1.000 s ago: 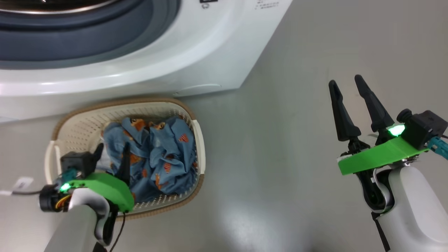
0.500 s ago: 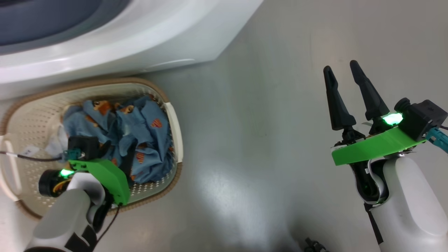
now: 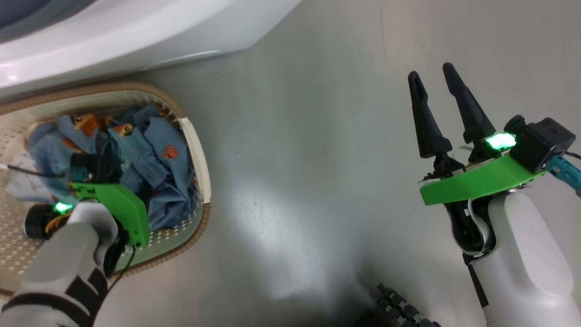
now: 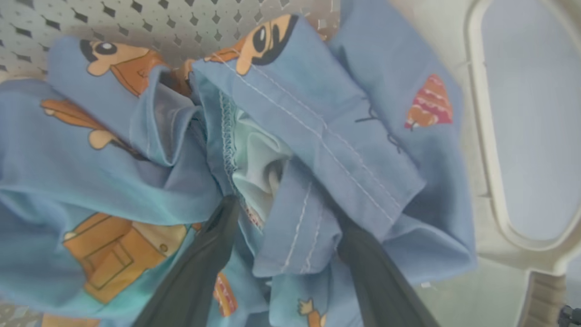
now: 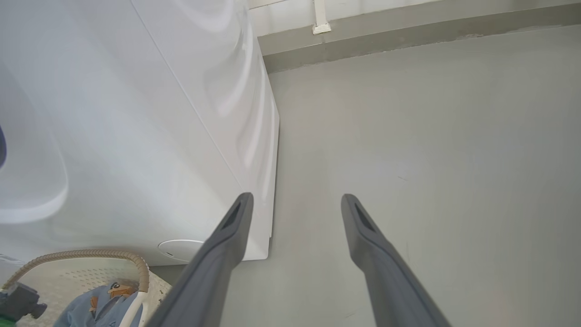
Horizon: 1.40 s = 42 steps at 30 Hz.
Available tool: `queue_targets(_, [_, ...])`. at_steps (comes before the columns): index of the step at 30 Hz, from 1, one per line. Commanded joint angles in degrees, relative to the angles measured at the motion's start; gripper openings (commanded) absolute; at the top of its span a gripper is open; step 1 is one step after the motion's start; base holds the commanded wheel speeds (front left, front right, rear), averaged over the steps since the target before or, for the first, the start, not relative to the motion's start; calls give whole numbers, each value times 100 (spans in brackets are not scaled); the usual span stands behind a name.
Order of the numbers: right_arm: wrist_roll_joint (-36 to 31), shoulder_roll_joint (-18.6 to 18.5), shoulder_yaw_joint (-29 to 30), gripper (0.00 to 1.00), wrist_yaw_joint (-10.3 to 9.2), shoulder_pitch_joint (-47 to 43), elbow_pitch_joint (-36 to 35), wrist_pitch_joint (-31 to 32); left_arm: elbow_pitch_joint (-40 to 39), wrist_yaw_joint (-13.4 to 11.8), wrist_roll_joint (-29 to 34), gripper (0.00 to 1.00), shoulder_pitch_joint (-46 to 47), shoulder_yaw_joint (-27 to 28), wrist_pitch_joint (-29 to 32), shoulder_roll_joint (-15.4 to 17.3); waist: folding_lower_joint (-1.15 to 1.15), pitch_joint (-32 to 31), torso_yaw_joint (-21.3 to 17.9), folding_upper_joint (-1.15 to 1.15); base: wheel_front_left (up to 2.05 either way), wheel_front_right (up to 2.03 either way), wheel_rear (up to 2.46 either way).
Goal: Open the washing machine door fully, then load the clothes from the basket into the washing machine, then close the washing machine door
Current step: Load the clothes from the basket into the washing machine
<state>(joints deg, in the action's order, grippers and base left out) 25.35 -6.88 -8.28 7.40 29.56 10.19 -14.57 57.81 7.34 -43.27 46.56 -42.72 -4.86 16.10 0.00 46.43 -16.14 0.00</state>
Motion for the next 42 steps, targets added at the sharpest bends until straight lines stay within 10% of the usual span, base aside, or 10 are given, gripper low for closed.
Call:
queue_targets(1, [50,13,-98,100,9,-74,-142,-43,17,14,-143,100,101,28,60,162,0,165,-113,0,0,0,0])
queue_targets(15, [29,25,-157,100,9,41,-132,-43,863,14,-786,100,652,-276,644,-80,0,344,-188,0,0,0,0])
queue_targets(17, [29,22,-159,100,9,47,-119,-43,877,14,-839,6,640,-347,691,-109,0,317,-180,0,0,0,0])
queue_targets(18, [31,20,-161,100,9,51,-112,-43,859,14,-881,0,627,-375,709,-115,0,303,-175,0,0,0,0])
queue_targets(42, [57,-74,-210,100,9,-169,58,-43,-469,14,-2147,0,-400,-946,-796,318,0,-1139,296,0,0,0,0])
